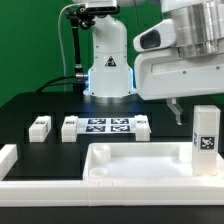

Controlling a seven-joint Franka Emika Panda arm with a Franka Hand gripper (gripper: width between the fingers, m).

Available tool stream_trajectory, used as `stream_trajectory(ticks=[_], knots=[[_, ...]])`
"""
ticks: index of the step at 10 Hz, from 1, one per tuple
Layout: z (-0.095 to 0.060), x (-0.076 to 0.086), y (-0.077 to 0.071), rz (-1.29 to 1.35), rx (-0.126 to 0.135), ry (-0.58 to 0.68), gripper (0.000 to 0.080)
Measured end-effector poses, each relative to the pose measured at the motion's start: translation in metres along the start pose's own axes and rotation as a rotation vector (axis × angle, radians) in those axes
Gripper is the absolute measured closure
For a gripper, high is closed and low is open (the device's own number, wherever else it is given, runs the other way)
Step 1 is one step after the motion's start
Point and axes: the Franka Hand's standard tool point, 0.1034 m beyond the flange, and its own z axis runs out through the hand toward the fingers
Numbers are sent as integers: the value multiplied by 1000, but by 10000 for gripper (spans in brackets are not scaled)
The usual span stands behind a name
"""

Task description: Assemble desk

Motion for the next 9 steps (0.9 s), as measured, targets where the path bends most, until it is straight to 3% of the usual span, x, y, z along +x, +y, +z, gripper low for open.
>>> stream_trajectory(ticks=[1, 3, 4, 7, 8, 9], knots=[[2, 0, -4, 42, 24, 3, 151], [2, 0, -3, 53, 24, 2, 415], [3, 0, 2, 132, 16, -3, 492], [1, 1, 3, 470, 28, -7, 496], [1, -1, 3, 687, 53, -13, 500], [4, -2, 3, 895, 97, -39, 500]])
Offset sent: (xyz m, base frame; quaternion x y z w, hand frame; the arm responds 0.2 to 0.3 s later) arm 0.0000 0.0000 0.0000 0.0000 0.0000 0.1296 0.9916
